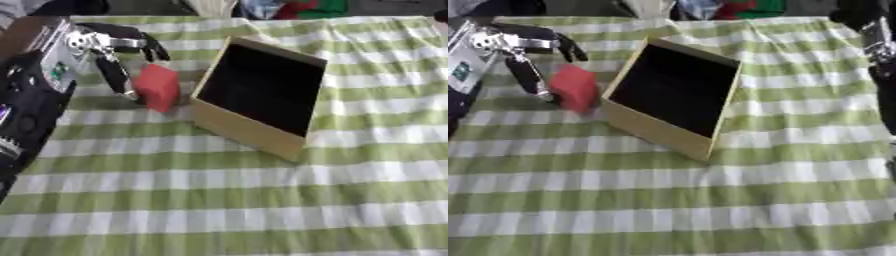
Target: Pick up objects on the table and place them in the box.
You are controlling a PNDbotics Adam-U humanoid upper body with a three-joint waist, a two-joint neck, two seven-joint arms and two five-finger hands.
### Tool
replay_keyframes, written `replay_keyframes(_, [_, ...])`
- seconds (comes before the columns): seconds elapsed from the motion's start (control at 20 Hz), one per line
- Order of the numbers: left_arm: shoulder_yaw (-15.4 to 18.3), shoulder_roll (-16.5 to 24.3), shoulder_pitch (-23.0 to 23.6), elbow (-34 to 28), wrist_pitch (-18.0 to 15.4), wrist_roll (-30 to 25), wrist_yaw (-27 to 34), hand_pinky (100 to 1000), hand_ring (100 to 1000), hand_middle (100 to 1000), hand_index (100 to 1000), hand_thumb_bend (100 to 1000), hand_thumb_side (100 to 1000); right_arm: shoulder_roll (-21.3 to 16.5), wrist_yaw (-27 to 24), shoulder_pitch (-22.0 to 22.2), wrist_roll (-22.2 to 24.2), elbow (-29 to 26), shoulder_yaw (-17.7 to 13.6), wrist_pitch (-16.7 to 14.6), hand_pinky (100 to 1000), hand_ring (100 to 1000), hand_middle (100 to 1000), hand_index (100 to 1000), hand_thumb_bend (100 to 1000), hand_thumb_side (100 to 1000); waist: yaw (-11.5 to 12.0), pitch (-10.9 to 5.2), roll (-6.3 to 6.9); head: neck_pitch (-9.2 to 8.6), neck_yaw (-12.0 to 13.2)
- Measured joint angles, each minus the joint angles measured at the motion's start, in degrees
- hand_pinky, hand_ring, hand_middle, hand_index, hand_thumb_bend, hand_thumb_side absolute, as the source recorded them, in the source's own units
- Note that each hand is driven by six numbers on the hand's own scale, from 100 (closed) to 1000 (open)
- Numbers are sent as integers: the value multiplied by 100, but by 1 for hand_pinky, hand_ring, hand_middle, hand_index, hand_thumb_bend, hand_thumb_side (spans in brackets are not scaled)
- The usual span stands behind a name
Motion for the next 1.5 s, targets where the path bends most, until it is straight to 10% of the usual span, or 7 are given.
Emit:
replay_keyframes(0.8, [-70,-105,83,112,5,-5,-305,928,680,593,754,551,100,5,0,14,-85,0,-35,4,917,756,694,893,100,585,-23,32,-14,-3,43])
replay_keyframes(1.5, [-22,-121,96,-252,312,-312,-112,894,616,559,713,241,100,12,0,58,-100,0,-36,21,919,757,694,893,100,580,16,24,8,0,39])
